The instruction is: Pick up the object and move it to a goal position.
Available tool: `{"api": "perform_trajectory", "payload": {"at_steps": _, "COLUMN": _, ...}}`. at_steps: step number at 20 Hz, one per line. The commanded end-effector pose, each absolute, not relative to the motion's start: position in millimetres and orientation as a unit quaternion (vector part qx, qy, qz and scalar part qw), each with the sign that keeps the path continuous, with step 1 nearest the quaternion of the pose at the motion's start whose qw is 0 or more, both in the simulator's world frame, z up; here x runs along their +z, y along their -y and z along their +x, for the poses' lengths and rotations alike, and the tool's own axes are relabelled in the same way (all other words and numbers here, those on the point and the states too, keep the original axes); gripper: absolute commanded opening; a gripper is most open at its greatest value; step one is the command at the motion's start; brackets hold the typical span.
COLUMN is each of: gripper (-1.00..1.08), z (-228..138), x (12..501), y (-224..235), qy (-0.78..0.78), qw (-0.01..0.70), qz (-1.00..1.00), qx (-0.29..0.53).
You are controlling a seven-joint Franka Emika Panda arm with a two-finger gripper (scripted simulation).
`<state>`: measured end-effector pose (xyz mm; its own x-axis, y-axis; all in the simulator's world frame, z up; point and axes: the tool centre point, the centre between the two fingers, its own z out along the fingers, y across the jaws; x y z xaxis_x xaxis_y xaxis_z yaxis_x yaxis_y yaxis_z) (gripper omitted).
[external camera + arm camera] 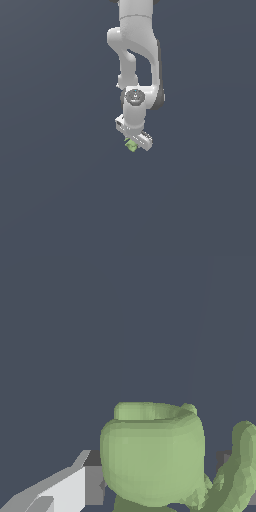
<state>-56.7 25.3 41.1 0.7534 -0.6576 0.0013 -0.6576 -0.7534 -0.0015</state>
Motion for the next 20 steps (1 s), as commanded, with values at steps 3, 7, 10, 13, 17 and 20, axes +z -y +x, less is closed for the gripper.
{"api": "perform_trajectory", "payload": {"at_steps": 3, "gripper": -1.0, "z": -57, "x": 41, "y": -25, "qy": -0.351, "qw": 0.001, "qz": -0.936, "qx": -0.001}}
{"api": "perform_trajectory", "payload": {"at_steps": 7, "gripper": -1.0, "z": -55, "x": 45, "y": -22, "qy": -0.351, "qw": 0.001, "qz": -0.936, "qx": -0.001}}
{"api": "perform_trajectory", "payload": {"at_steps": 10, "gripper": -1.0, "z": -51, "x": 53, "y": -16, "qy": -0.351, "qw": 0.001, "qz": -0.936, "qx": -0.001}}
{"api": "perform_trajectory", "payload": {"at_steps": 13, "gripper": -1.0, "z": -44, "x": 65, "y": -7, "qy": -0.351, "qw": 0.001, "qz": -0.936, "qx": -0.001}}
{"api": "perform_trajectory", "payload": {"at_steps": 17, "gripper": -1.0, "z": -32, "x": 87, "y": 10, "qy": -0.351, "qw": 0.0, "qz": -0.936, "qx": -0.001}}
{"api": "perform_trajectory", "payload": {"at_steps": 20, "gripper": -1.0, "z": -21, "x": 108, "y": 25, "qy": -0.351, "qw": 0.0, "qz": -0.936, "qx": -0.001}}
